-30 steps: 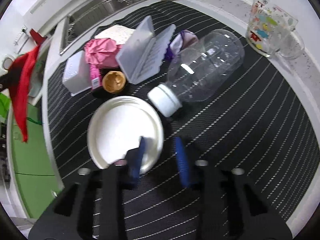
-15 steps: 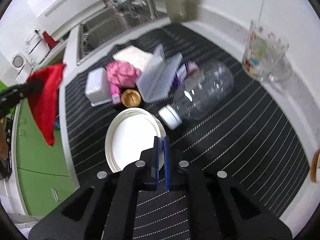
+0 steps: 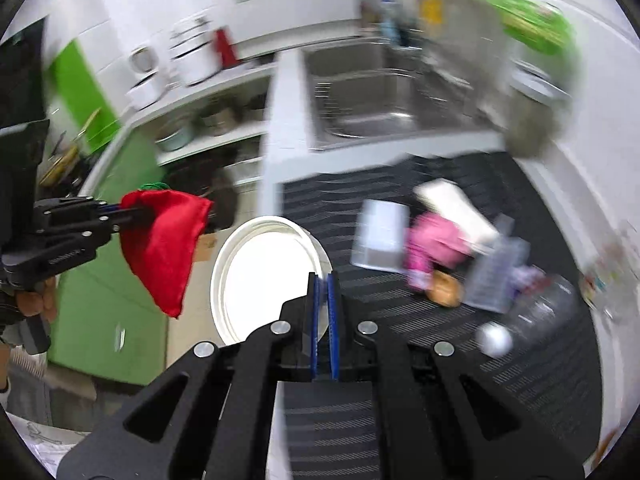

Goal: Collect trash
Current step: 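Carry the red bag and white plate to the pink bin and release both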

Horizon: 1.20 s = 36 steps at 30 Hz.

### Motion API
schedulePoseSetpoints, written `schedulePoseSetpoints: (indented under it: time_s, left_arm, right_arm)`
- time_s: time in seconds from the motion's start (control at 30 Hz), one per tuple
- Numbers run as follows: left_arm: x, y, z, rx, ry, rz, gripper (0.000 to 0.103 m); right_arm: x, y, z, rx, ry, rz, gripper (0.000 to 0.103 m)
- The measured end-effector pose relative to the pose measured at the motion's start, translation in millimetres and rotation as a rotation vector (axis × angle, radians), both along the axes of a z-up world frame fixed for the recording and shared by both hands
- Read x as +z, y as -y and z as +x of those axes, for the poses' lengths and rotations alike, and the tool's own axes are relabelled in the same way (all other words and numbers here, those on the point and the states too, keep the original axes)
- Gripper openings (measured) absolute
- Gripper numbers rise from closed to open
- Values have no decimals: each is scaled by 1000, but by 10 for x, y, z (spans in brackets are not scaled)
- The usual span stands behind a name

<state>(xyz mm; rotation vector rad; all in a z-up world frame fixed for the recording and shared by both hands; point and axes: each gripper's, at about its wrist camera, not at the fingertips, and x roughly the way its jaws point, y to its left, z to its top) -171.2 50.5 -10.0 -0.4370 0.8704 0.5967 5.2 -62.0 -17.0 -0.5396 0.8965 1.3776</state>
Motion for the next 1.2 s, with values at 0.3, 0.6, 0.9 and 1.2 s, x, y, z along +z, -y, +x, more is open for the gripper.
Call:
schedulePoseSetpoints:
  time_s: [0.3,0.6,0.9,1.2]
  left_arm:
    - [-388,-464,-1155,166,-40,-31,11]
    - [-1789,-965,-1558,194,-135,-114,11]
    - [-3487,-1183,-1541,208,-157,-194,12]
    - [-3955,-1196,-1619,232,-131,-206,97]
  right_arm:
    - [-393,-820,-1111,134,0,-46,4]
    - [-1750,-1393,-1482,118,13,-167,4]
    - [-3076,-1472,-1550,104,25,-244,4]
    - [-3589,-1501,-1595,115,19,-267,4]
